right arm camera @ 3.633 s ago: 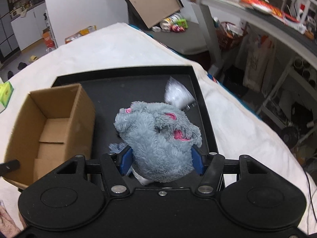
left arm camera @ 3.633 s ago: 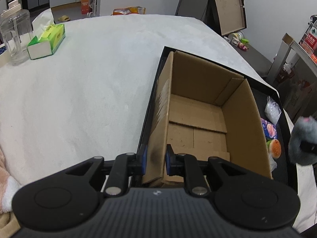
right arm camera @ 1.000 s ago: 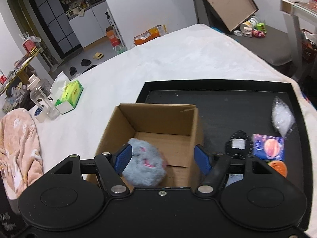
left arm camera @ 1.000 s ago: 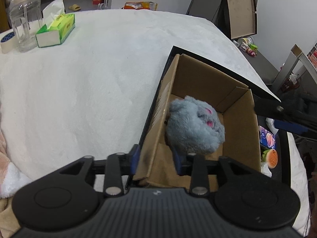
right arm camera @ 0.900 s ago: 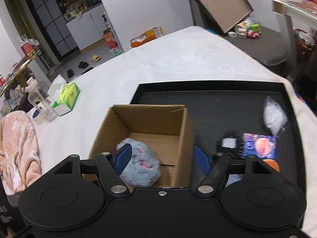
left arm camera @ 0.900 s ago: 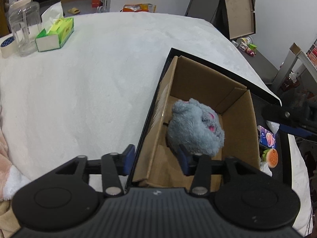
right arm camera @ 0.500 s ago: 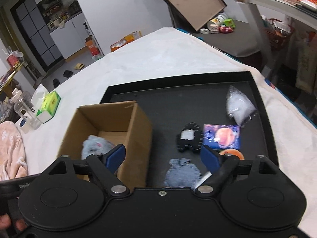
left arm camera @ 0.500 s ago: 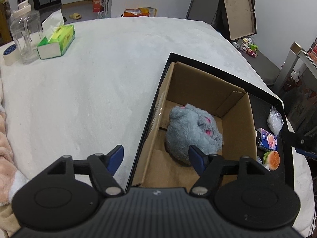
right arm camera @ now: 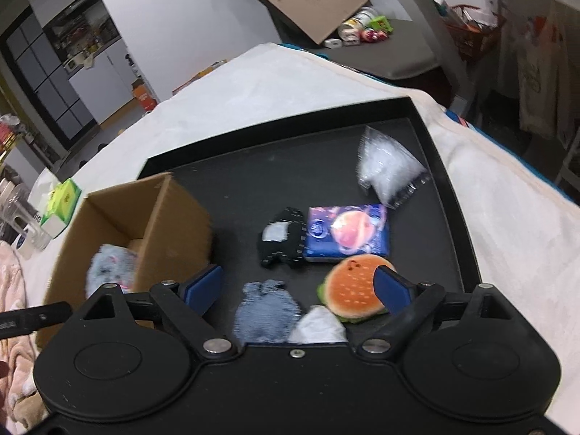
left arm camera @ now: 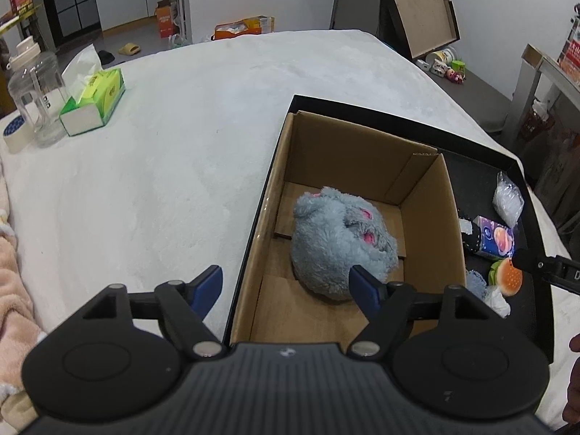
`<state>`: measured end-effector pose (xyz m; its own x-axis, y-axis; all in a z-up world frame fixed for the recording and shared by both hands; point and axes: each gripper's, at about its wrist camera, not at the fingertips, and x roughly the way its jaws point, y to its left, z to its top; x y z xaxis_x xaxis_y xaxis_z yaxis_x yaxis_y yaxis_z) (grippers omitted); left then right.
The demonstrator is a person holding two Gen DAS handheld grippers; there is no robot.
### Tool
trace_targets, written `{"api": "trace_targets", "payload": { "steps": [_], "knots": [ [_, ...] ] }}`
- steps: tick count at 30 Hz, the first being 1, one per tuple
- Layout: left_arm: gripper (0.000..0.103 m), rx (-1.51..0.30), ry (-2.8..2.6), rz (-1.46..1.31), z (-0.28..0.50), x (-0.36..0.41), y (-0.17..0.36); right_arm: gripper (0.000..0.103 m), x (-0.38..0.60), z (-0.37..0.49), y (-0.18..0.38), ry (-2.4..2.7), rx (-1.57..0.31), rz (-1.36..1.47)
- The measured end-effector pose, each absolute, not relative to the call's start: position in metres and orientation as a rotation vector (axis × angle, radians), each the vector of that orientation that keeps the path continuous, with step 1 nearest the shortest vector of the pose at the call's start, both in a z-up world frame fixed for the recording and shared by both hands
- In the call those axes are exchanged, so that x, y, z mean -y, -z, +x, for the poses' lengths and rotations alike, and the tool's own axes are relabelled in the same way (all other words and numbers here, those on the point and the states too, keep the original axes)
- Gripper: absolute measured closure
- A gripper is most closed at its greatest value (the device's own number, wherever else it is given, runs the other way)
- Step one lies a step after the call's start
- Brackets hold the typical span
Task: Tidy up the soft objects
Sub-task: 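Move the right gripper to the burger plush and grasp it, then carry the burger plush over the box and release it beside the mouse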
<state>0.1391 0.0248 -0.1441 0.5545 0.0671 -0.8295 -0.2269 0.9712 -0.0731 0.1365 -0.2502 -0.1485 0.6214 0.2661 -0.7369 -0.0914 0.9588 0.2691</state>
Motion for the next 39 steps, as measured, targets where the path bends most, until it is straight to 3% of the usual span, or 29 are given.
{"api": "trace_targets", "payload": {
  "steps": [17,20,22,27,39],
  "knots": [
    [0.026,-1.013,-0.196,-0.053,0.165,0.001,0.144,0.015,0.277,0.152,0.195,-0.145,-0.981,0.245],
    [0.026,-1.013,-0.199,-0.047,0.17,0.002,0.141,0.03,0.279,0.153,0.2,-0.144,-0.984,0.258],
    [0.026,-1.012,-0.199,-0.046,0.171,0.002,0.139,0.054,0.281,0.152,0.201,-0.134,-0.972,0.265],
    [0.026,-1.009,-0.194,0.015,0.173,0.001,0.133,0.059,0.286,0.15,0.198,-0.128,-0.971,0.295],
    [0.026,-1.031,-0.148,-0.077,0.176,-0.022,0.118,0.06,0.278,0.147,0.172,-0.132,-0.961,0.304]
  ]
}}
